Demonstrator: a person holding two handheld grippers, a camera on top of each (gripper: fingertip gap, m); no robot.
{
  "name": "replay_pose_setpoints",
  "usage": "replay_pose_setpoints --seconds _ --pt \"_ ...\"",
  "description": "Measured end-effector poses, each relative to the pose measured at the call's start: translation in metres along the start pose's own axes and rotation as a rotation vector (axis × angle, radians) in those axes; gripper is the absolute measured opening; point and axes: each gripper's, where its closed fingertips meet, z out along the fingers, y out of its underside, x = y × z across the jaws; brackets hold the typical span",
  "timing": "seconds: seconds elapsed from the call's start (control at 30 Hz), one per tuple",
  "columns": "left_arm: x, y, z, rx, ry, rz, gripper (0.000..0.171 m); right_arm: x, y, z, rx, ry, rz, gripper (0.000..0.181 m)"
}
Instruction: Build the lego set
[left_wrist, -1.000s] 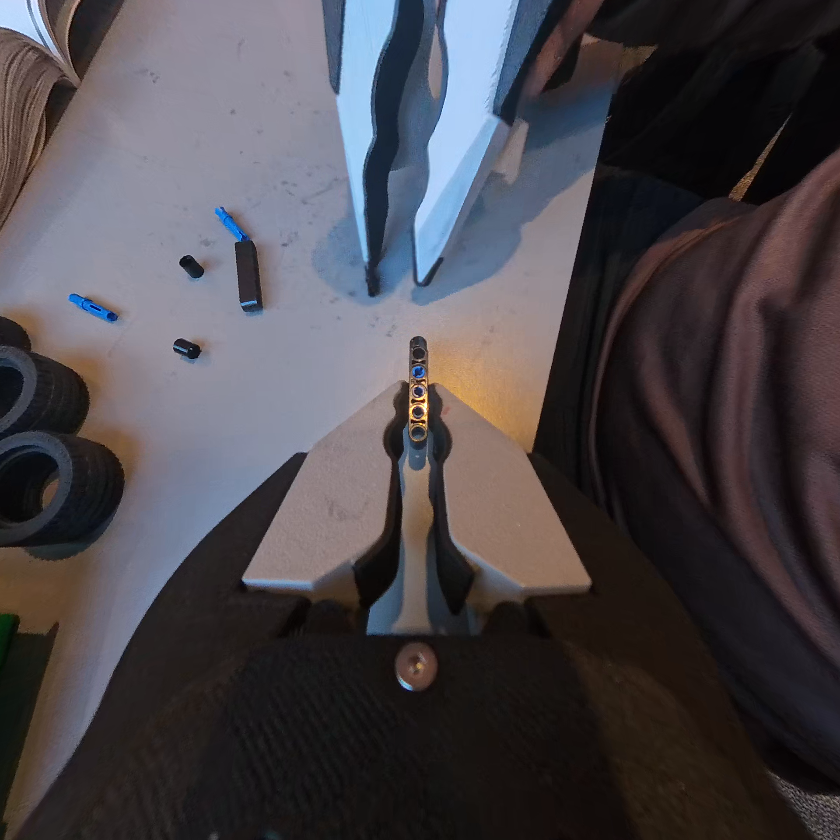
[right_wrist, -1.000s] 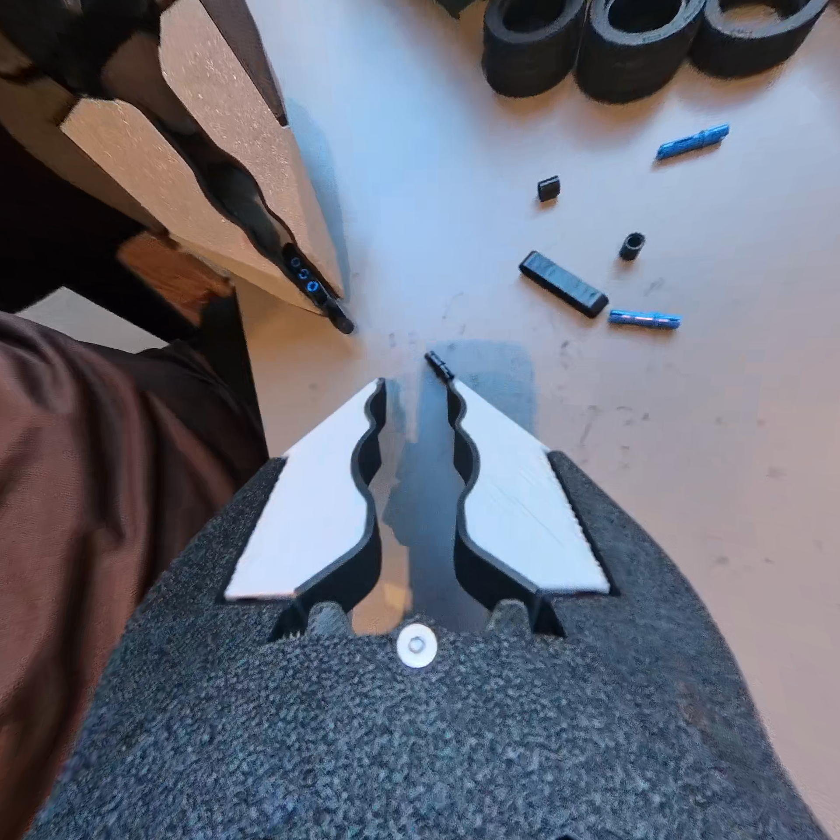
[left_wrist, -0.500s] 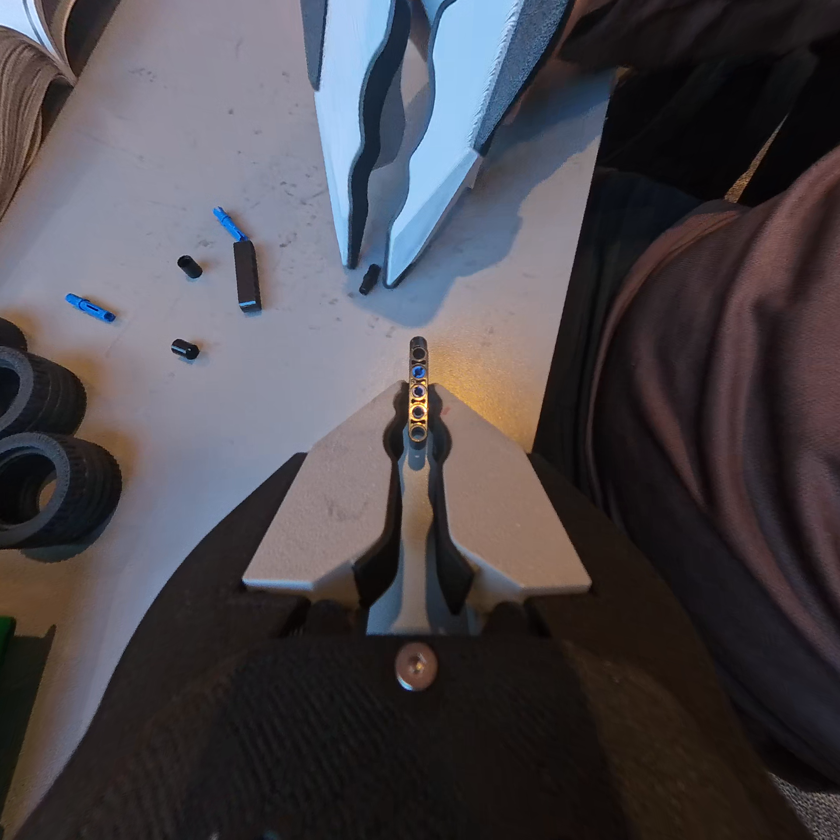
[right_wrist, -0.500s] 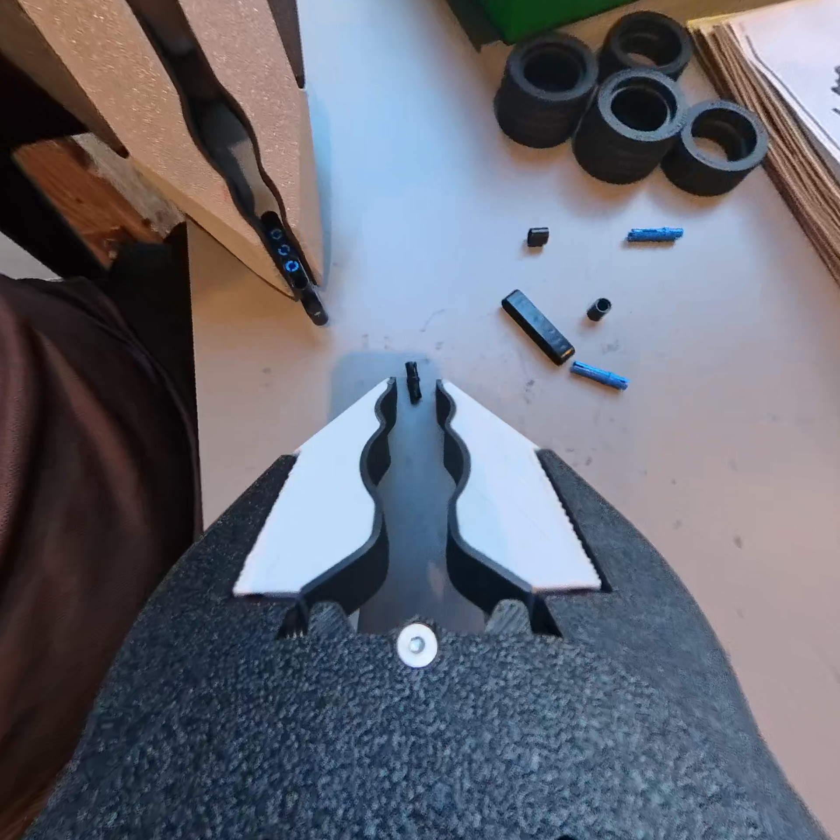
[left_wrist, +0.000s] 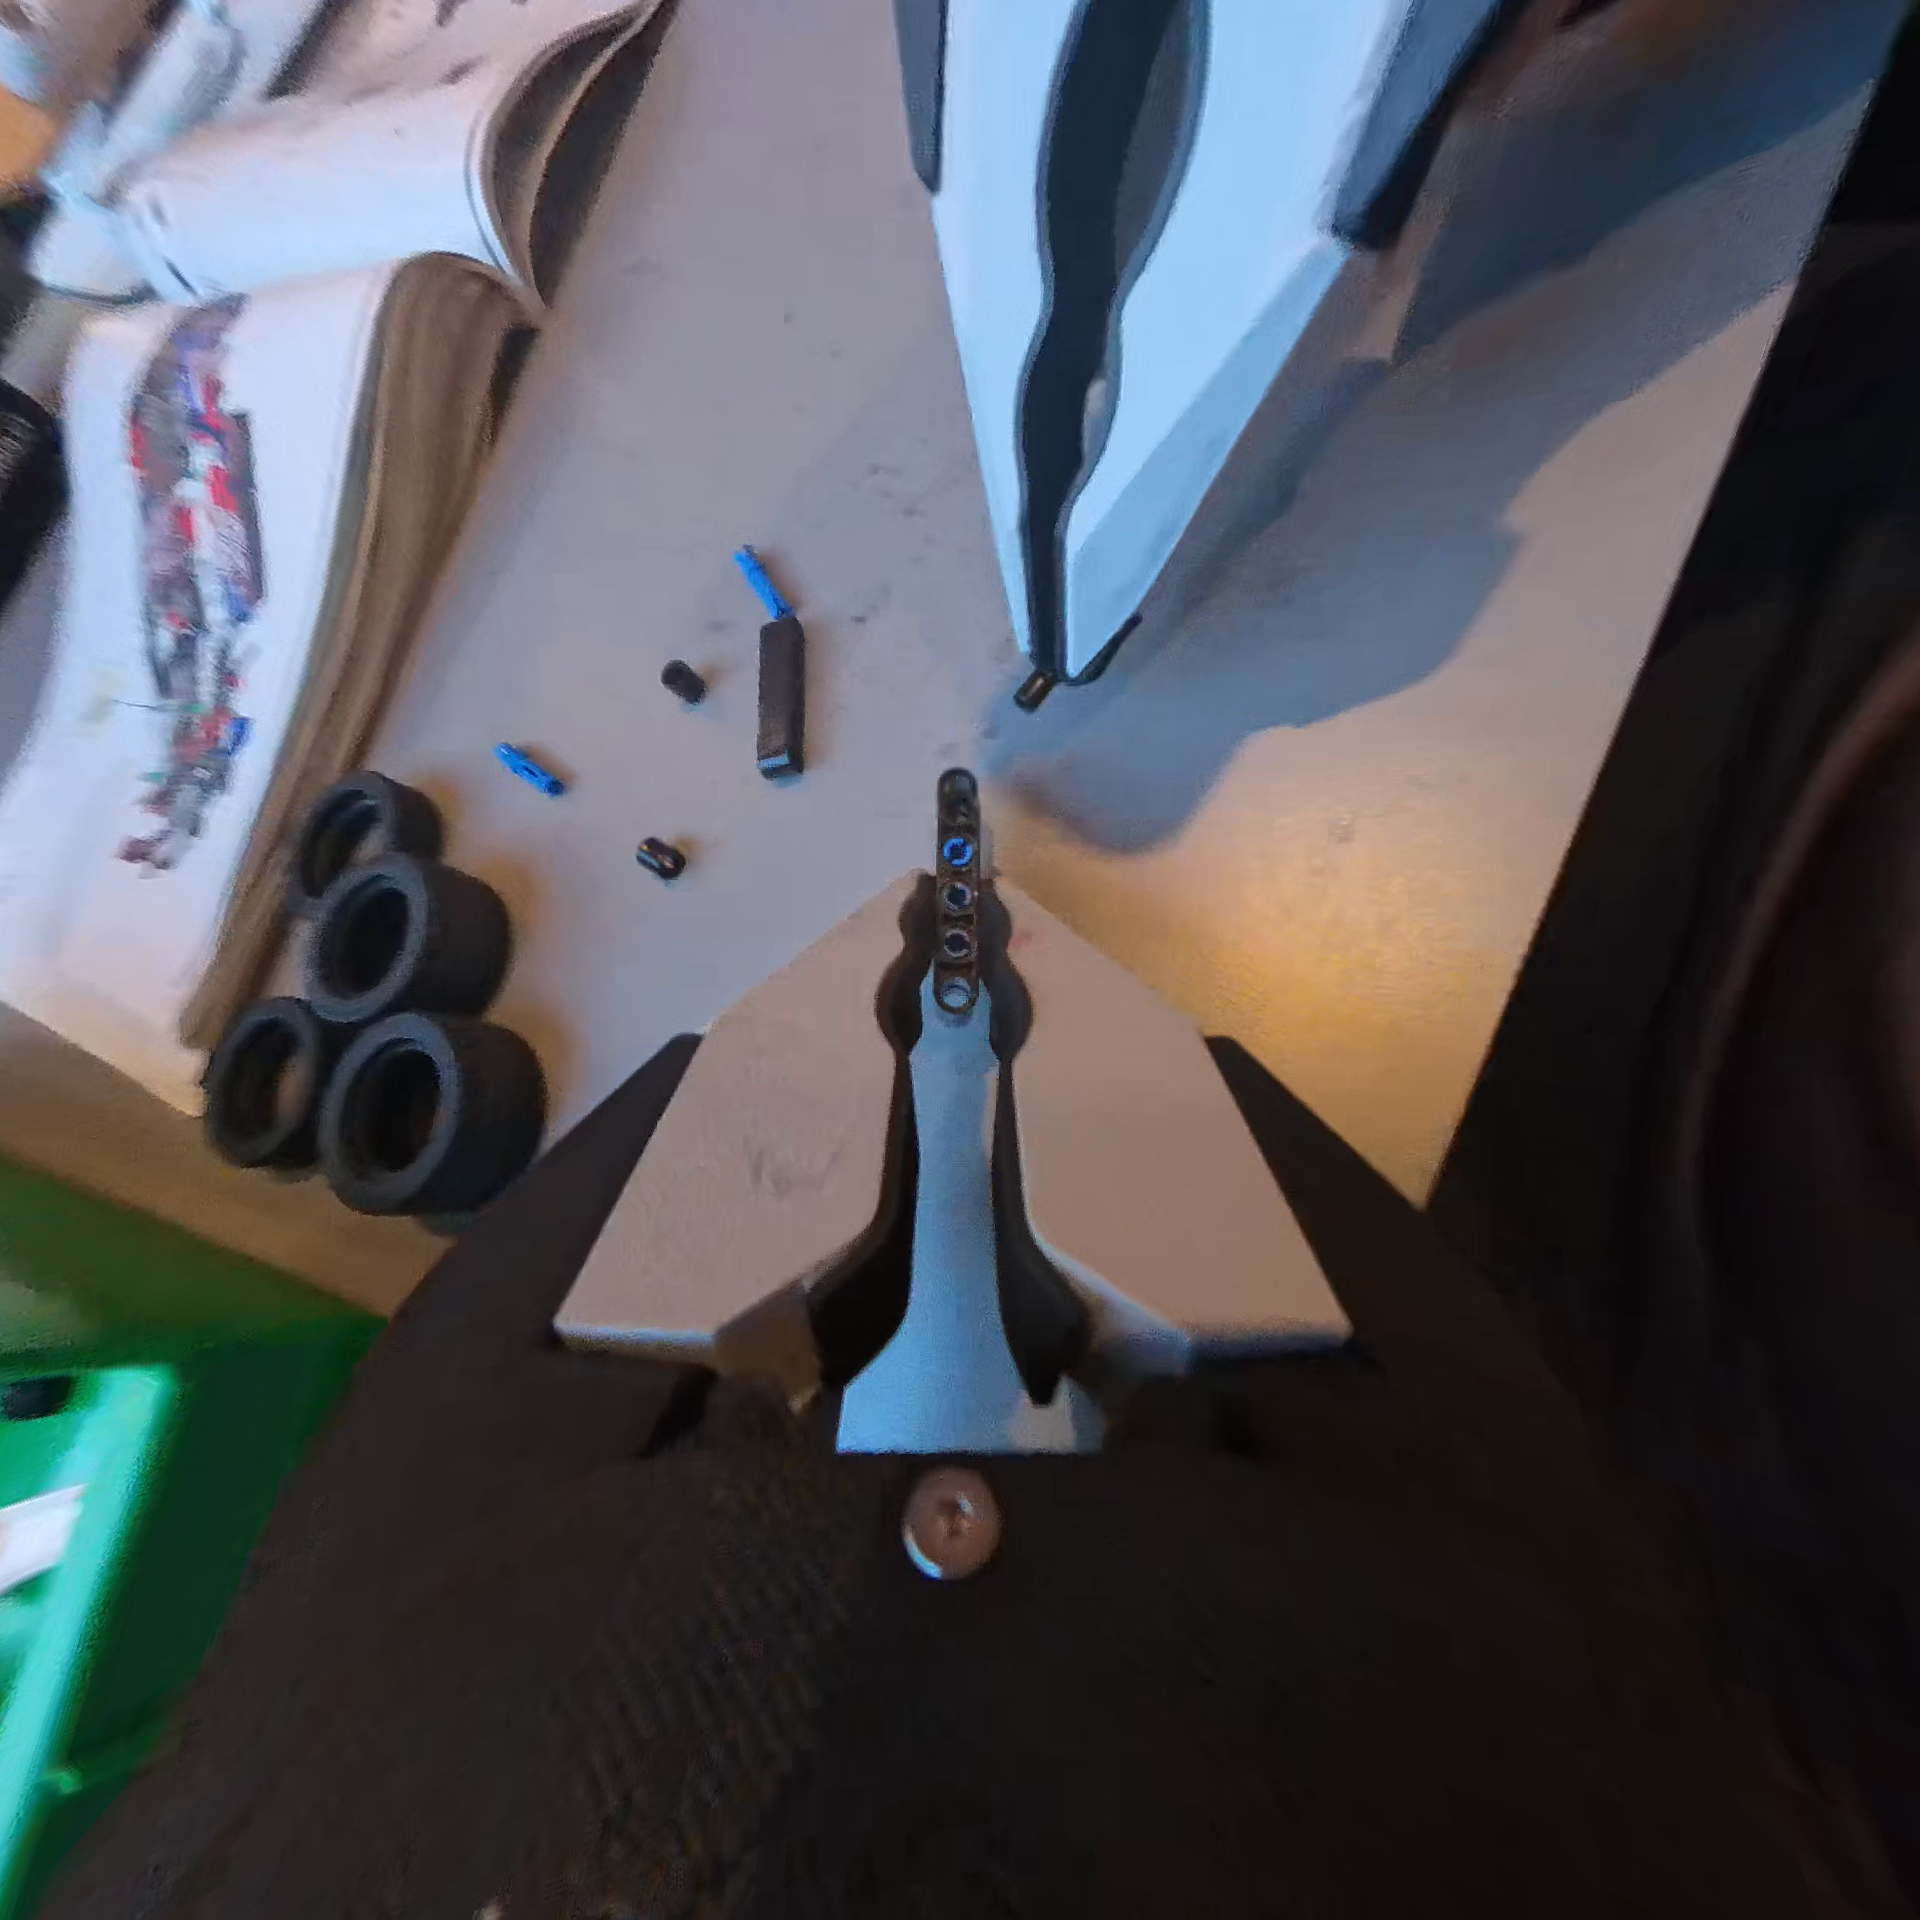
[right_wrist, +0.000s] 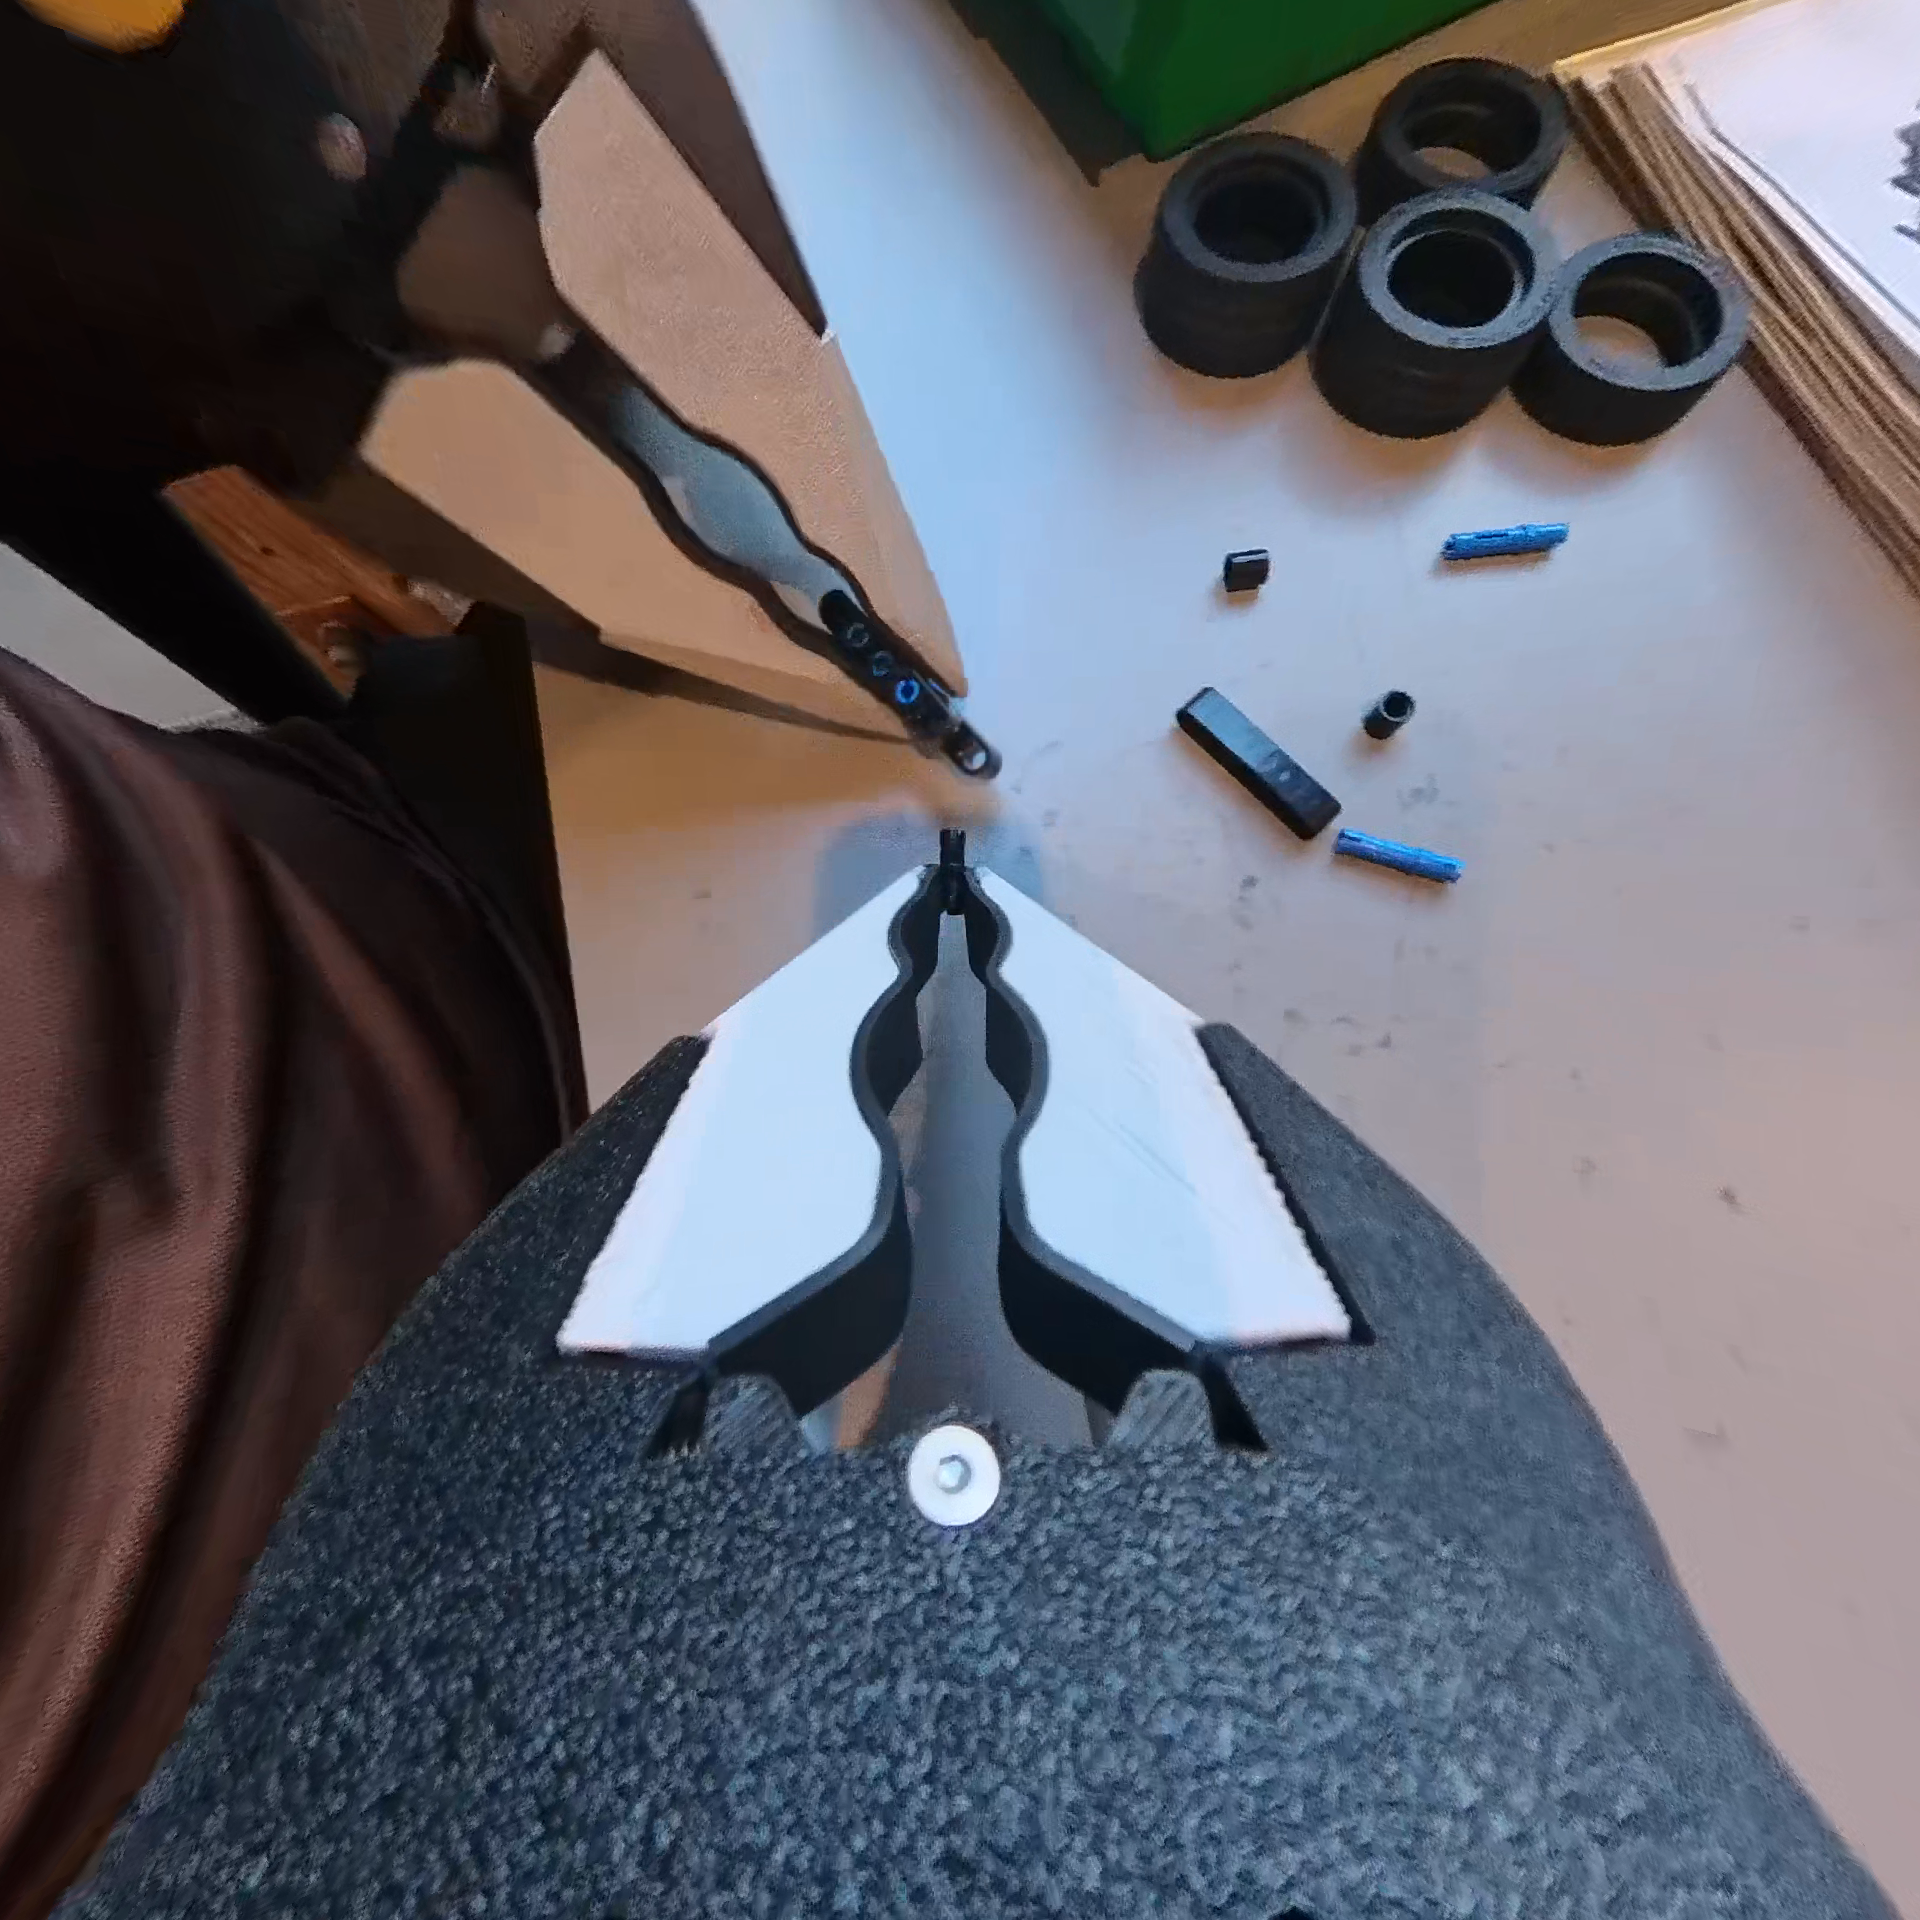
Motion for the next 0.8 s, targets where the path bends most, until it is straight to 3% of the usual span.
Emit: replay_pose_setpoints --seconds 0.1,0.17,0.23,0.33,0.53,0.67,0.8 --pt "0.008 -0.004 0.003 -0.004 -0.014 0.07 0.006 0.002 0.004 -0.005 0.021 0.008 0.05 0.004" --pt "0.023 -0.01 0.001 0.013 0.069 0.042 0.008 0.001 0.01 -0.007 0.028 0.007 0.07 0.004" --pt "0.028 -0.015 0.0 0.026 0.105 0.002 0.023 -0.002 0.012 -0.01 0.047 -0.004 0.086 0.004" --pt "0.026 -0.015 -0.001 0.026 0.089 0.013 0.028 -0.012 0.007 -0.018 0.089 -0.06 0.122 0.004" --pt "0.031 -0.046 -0.01 0.12 -0.02 0.247 0.019 -0.034 -0.002 -0.028 0.128 -0.241 0.247 0.004" --pt "0.039 -0.057 -0.01 0.158 -0.073 0.37 0.005 -0.038 -0.003 -0.031 0.141 -0.277 0.29 0.004" --pt "0.035 -0.064 -0.013 0.187 -0.148 0.416 0.003 -0.037 -0.008 -0.038 0.184 -0.315 0.347 0.004"
